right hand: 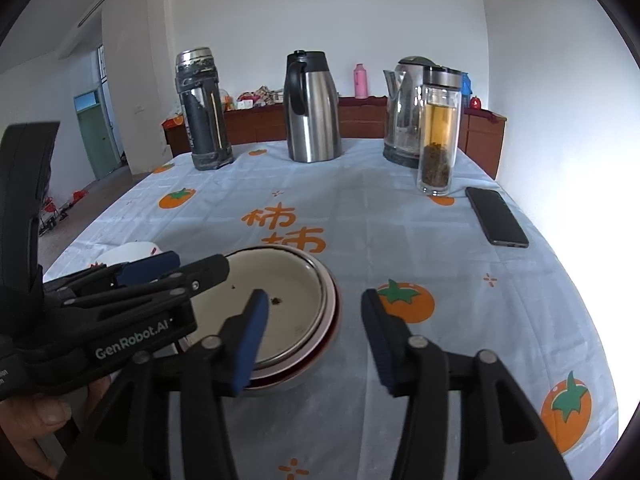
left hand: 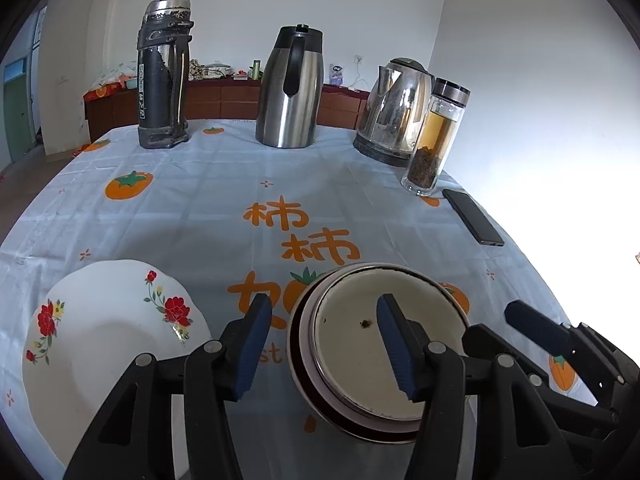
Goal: Organize plates and bowls
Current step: 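Open both grippers on the enamel bowl rim, then close both grippers on the rim of the nested bowl stack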
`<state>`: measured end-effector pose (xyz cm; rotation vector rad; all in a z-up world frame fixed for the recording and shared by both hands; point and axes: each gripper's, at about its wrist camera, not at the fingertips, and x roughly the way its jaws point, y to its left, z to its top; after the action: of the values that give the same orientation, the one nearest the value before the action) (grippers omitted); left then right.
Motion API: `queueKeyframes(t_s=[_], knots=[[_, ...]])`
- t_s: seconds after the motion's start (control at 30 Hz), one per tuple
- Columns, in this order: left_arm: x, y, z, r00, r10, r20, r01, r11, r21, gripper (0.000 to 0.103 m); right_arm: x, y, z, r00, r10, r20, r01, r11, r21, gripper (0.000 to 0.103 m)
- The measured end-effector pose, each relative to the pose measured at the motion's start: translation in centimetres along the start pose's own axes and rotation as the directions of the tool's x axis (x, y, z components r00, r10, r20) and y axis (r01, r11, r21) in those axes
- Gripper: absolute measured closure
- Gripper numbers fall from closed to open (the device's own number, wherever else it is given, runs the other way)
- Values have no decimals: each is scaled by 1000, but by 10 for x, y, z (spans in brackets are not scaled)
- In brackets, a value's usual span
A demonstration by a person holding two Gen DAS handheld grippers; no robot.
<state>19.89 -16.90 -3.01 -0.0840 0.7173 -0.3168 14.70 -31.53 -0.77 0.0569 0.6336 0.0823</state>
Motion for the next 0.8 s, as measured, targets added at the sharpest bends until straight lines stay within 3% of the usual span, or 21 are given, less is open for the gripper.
queueKeyframes(t_s=[0.4, 0.53, 0.6, 0.8], knots=[[10, 3, -4, 996, -26, -91, 26, 1000, 0, 45, 11, -13, 3, 997, 39, -68, -34, 996, 83, 47], [13, 4, -6, 994, -19, -109, 19, 1000, 0, 45, 22, -15, 3, 993, 49, -106, -37, 993, 109, 55], [13, 4, -7, 993, -21, -112, 21, 1000, 2, 45, 26, -16, 1, 991, 60, -119, -45, 992, 119, 66], [16, 4, -8, 991, -26, -128, 27, 1000, 6, 45, 31, -15, -5, 985, 75, -155, -55, 989, 135, 72]])
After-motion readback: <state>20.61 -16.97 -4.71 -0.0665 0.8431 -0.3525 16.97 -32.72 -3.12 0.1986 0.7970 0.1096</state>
